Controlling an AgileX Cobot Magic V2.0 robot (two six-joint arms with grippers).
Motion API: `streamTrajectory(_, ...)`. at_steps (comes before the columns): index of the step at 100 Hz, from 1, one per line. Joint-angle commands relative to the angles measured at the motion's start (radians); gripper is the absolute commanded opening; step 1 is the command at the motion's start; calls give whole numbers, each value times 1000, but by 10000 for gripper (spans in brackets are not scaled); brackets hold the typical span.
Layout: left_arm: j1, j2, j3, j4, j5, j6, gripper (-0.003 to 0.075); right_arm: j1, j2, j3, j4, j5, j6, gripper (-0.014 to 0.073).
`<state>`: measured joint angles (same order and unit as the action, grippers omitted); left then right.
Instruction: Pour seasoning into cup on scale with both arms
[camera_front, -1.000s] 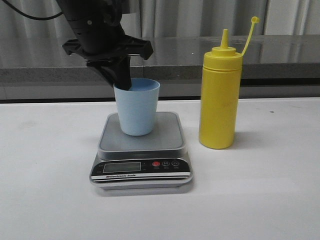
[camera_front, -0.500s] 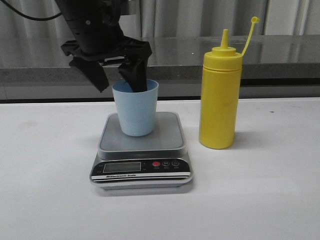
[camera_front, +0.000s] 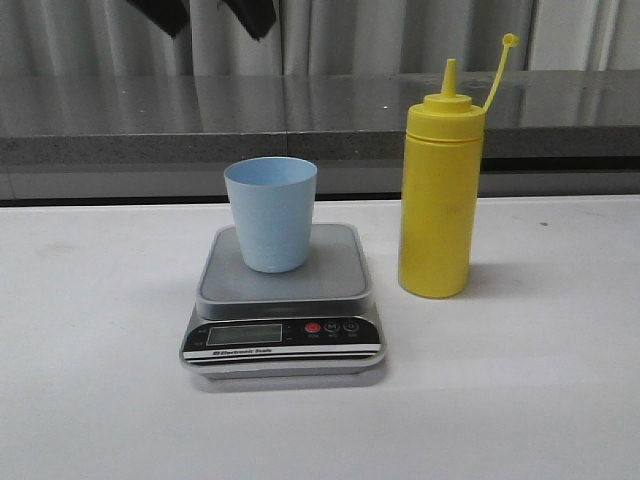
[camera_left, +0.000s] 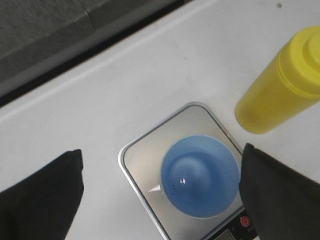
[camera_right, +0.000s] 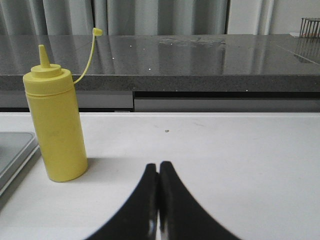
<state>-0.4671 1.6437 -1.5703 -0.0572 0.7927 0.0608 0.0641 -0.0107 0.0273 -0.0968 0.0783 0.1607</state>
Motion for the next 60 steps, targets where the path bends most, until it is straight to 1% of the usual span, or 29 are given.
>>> streamTrajectory(1, 36, -104, 14, 14, -97, -33, 607, -5, -19, -21, -8, -84, 0, -67)
streamTrajectory(19, 141, -257, 172, 14, -195, -37, 607, -5, -19, -21, -8, -84, 0, -67)
streamTrajectory(39, 239, -485, 446, 10, -374, -52, 607, -5, -19, -21, -8, -84, 0, -67)
streamTrajectory(49, 272, -602, 583, 10, -464, -61, 607, -5, -19, -21, -8, -84, 0, -67)
streamTrajectory(60, 295, -744, 728, 10, -526, -61, 607, -5, -19, -21, -8, -84, 0, -67)
